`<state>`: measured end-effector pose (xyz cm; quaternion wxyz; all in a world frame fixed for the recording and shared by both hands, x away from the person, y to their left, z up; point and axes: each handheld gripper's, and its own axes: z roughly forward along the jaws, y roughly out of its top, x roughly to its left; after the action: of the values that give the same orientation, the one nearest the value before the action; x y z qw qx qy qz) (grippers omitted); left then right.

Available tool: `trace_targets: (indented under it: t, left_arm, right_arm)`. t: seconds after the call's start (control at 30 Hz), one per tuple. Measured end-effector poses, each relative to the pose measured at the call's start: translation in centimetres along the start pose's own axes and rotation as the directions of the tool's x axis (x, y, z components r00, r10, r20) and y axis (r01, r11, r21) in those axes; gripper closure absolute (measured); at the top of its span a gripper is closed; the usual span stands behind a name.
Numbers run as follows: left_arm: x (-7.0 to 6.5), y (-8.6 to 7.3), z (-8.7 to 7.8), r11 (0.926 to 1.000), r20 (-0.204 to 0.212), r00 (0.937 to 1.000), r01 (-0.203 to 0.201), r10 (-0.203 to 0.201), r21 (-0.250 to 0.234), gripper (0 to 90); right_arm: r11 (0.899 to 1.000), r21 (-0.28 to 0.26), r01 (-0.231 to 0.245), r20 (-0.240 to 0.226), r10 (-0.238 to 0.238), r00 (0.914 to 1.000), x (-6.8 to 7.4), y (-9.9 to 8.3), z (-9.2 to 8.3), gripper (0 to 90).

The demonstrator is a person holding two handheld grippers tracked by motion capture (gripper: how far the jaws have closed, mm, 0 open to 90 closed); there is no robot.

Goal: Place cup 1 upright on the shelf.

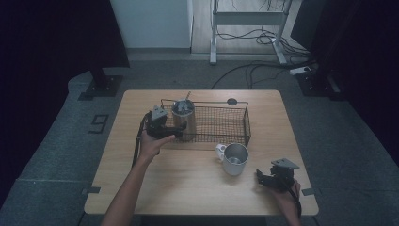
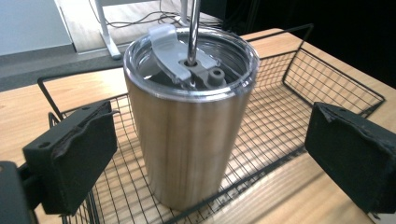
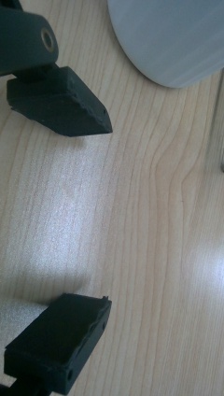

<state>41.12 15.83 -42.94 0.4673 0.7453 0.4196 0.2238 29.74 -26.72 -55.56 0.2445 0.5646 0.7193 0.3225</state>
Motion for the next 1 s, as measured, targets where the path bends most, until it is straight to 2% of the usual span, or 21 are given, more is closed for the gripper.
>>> trace_targets:
  t: [0.13, 0.27, 0.43, 0.53, 0.63, 0.7, 0.77, 1.0]
  left_arm:
    - [-0.3, -0.5, -0.7, 1.0000, 0.010, 0.9999, -0.001, 0.001, 0.002, 3.4]
    - [-0.8, -1.7, -1.7, 1.0000, 0.027, 0.9996, 0.004, -0.004, 0.004, 4.1]
    - [-1.1, -2.7, -2.1, 0.9999, 0.033, 0.9994, -0.001, 0.001, 0.012, 5.2]
    - [-1.4, -3.8, -2.6, 0.9997, 0.040, 0.9991, 0.011, -0.012, 0.020, 5.6]
    - [-1.8, -5.0, -3.1, 0.9993, 0.018, 0.9998, -0.012, 0.012, 0.036, 6.1]
    - [-1.9, -5.3, -3.2, 0.9992, 0.020, 0.9997, -0.012, 0.011, 0.038, 6.1]
    - [-2.1, -6.5, -3.6, 0.9993, 0.026, 0.9997, -0.004, 0.003, 0.038, 6.5]
    - [-2.0, -9.1, -4.2, 0.9969, 0.038, 0.9991, 0.014, -0.017, 0.078, 8.1]
  right_arm:
    - [1.000, 0.000, 0.000, 0.000, 0.000, 1.0000, 0.0, 0.0, 0.0, 13.2]
    - [1.000, 0.000, -0.001, 0.000, 0.001, 1.0000, 0.0, 0.0, 0.0, 13.2]
    - [1.000, 0.000, -0.001, 0.000, 0.001, 1.0000, 0.0, 0.0, 0.0, 13.2]
    - [1.000, 0.000, 0.000, 0.000, 0.000, 1.0000, 0.0, 0.0, 0.0, 13.2]
    - [1.000, 0.000, 0.000, 0.000, 0.000, 1.0000, 0.0, 0.0, 0.0, 13.2]
    - [1.000, 0.000, 0.000, 0.000, 0.000, 1.0000, 0.0, 0.0, 0.0, 13.2]
    - [1.000, 0.000, 0.000, 0.000, 0.000, 1.0000, 0.0, 0.0, 0.0, 13.2]
    - [1.000, 0.000, 0.000, 0.000, 0.000, 1.0000, 0.0, 0.0, 0.0, 13.2]
